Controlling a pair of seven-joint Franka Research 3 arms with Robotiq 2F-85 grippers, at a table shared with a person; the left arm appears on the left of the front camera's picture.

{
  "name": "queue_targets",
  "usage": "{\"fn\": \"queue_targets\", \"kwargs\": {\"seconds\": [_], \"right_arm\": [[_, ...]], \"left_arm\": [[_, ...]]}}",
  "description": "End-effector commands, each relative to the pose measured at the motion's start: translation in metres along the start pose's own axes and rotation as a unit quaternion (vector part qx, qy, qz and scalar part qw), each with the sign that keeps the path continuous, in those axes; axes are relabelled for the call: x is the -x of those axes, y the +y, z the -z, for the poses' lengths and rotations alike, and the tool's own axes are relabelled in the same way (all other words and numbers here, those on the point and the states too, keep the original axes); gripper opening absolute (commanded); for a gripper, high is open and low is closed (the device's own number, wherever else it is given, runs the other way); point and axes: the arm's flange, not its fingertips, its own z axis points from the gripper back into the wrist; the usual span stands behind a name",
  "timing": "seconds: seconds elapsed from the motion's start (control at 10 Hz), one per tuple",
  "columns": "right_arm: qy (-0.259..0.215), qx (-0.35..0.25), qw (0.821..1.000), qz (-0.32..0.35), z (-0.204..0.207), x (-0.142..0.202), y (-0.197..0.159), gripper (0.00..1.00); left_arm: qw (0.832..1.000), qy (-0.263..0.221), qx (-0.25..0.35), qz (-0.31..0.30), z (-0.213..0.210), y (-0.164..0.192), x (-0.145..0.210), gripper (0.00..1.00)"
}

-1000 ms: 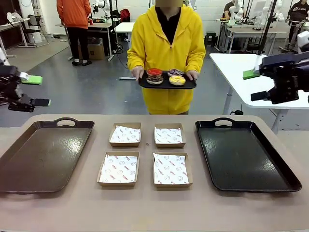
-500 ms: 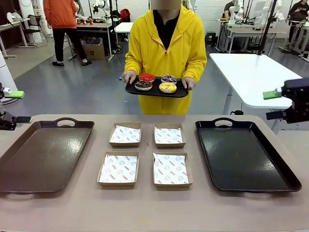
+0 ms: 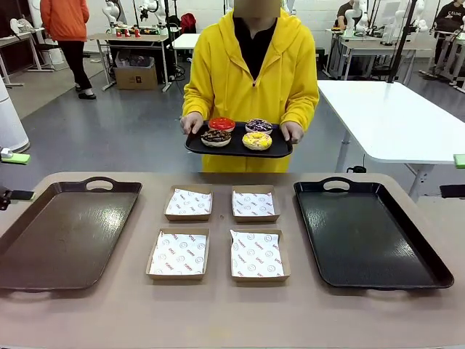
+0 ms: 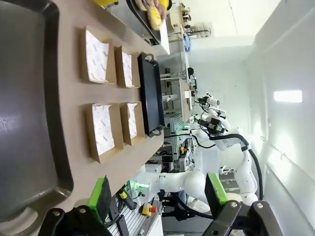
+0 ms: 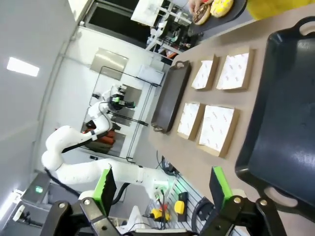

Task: Individually package the donuts and arrange them on the tray.
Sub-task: Pick up one Paper togo box.

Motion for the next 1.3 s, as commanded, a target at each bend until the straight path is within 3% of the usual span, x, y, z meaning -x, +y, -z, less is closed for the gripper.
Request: {"fn": "queue_targets", "kwargs": {"seconds": [0.0, 0.1, 0.2, 1.2], "right_arm": [[0.024, -0.011, 1.0, -0.009, 0.039, 0.071, 0.005, 1.0], [0.054, 0.034, 0.998, -0.02, 0.051, 0.069, 0.009, 1.0], [0.005, -0.01, 1.0, 0.0, -0.004, 0.006, 0.002, 1.0], [0.005, -0.01, 1.0, 0.0, -0.004, 0.006, 0.002, 1.0]], "left_arm": [[1.0, -0.007, -0.012, 0.004, -0.007, -0.005, -0.001, 1.0], [1.0, 0.0, 0.0, 0.0, 0.0, 0.0, 0.0, 1.0], [1.0, 0.0, 0.0, 0.0, 0.0, 0.0, 0.0, 1.0], [1.0, 0.0, 0.0, 0.0, 0.0, 0.0, 0.0, 1.0]]}}
